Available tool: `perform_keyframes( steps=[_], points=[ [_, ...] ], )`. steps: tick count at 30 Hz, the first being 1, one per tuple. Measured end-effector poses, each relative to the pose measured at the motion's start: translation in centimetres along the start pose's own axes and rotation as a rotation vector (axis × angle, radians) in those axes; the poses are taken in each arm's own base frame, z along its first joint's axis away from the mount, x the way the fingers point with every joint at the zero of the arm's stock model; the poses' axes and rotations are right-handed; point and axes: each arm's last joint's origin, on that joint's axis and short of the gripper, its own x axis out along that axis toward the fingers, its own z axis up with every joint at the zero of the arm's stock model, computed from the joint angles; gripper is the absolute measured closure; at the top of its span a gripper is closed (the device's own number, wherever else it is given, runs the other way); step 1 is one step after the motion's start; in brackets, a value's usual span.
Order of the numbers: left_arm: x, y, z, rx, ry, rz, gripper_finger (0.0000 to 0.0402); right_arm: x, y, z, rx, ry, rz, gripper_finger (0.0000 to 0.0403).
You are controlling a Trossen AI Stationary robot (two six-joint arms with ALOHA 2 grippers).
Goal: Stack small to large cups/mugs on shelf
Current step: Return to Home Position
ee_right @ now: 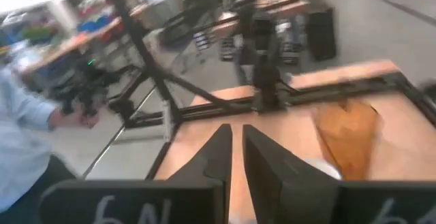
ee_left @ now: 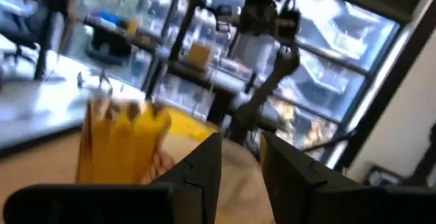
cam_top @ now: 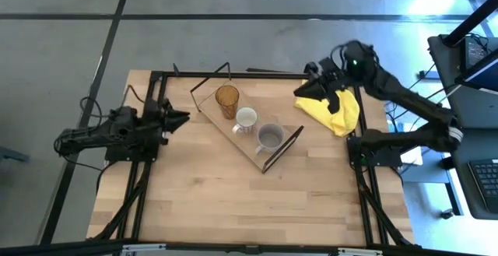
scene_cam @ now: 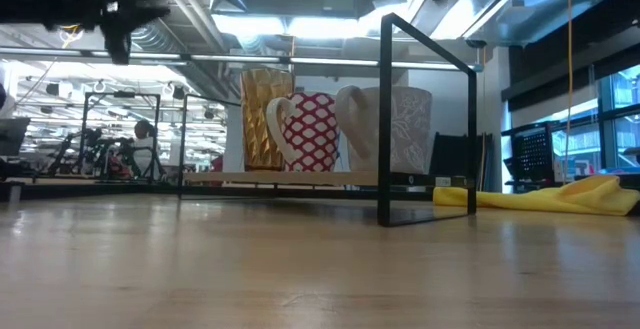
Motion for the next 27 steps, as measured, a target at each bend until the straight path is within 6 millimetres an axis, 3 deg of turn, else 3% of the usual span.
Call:
perform_keyframes(
  steps=[6, 12, 16, 20, 23, 27],
  points=[
    [0.0, 0.3, -1.6, 0.017, 0.038, -0.072, 0.0305, -1.8, 1.6, -5.5, -0.035, -0.143, 0.047, 0.0363],
    [0.2, 0.8, -2.6, 0.064, 0.046, -0.031, 0.0305, -2.3, 2.0, -10.9, -0.100, -0.245, 0.051, 0.0363],
    [0.3, 0.8, -3.2, 0.070, 0.053, -0.137, 0.0305, -2.2, 1.9, -14.4, -0.117, -0.265, 0.070, 0.0363],
    [0.4, 1.1, -4.9, 0.059, 0.116, -0.226, 0.0305, -2.6, 2.2, -17.0, -0.192, -0.318, 0.109, 0.0363],
    [0.4, 1.3, -5.4, 0.036, 0.171, -0.209, 0.0305, -2.7, 1.9, -19.5, -0.177, -0.303, 0.105, 0.0363],
    [0.3, 1.4, -5.7, 0.096, 0.192, -0.206, 0.0305, -3.1, 2.1, -21.3, -0.211, -0.336, 0.150, 0.0363]
  ],
)
